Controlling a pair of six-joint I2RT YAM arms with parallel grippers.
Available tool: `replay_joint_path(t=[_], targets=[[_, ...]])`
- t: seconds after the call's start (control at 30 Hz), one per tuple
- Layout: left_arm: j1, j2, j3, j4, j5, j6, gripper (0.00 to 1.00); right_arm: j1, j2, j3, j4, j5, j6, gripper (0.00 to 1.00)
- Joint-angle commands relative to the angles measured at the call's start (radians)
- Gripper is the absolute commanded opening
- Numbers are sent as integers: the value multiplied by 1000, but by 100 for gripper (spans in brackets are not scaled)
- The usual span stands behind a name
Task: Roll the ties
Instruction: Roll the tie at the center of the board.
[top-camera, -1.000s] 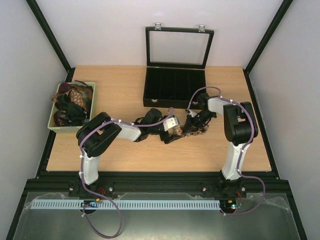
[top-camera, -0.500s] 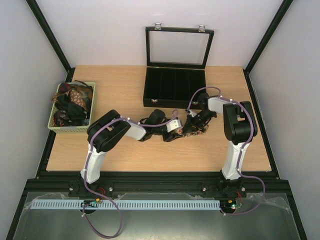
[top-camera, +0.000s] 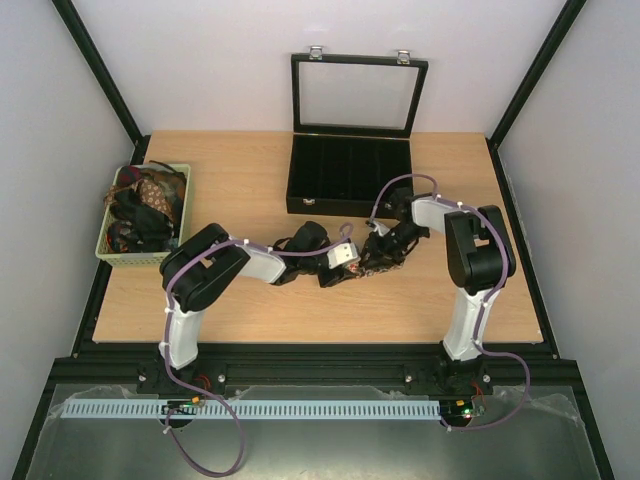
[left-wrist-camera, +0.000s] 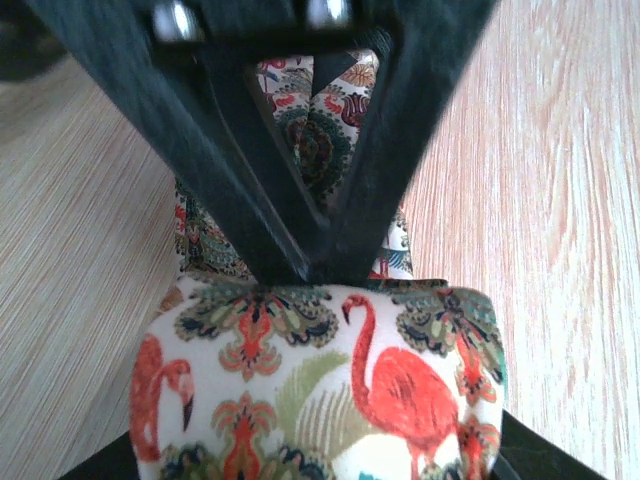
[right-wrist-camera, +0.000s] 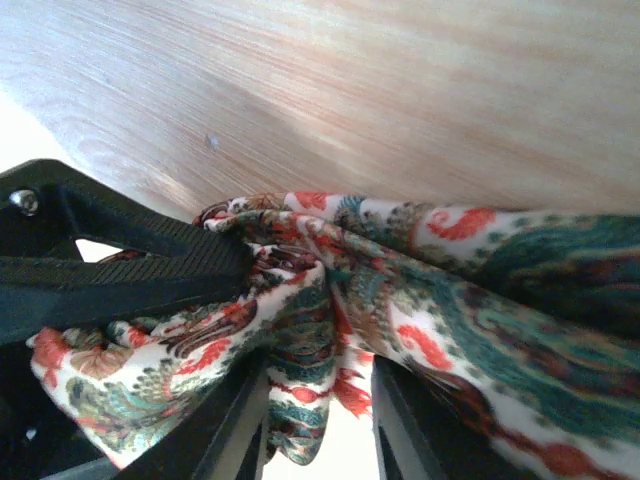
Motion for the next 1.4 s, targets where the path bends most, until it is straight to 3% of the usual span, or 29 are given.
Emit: replay_joint_path(t=[0.0,0.17,0.3,0.43,0.67,0.77,0.8,0.93,1.1,1.37], targets=[[-4,25,-23,-216,-78,-9,31,-66,-8,51,-90,67,-44,38],[-4,54,13,-271,-108,-24,31,-76,-68,65,-142,-81,-100,52],[-4,64,30,-288,-111,-42,32,-64,-88,53,-144,-201,-66,53],[-9,72,40,-297,-112,-59,33,-29,-66,36,-135,-196,-60,52],[-15,73,35,-300,-115,-60,35,-13,3,49,-99,-86,-73,35],[-17,76,42,-300,-117,-67,35,-14,13,67,-96,-69,-93,7],[-17,74,44,-300,-117,-68,36,-15,15,72,-96,-57,-100,2],[-13,73,51,-293,-117,-59,45,-27,23,67,-91,3,-128,1],[5,32,59,-220,-64,-59,69,-34,36,24,-55,99,-124,1],[10,-21,86,-86,18,-122,82,-37,54,-8,9,235,-96,1]])
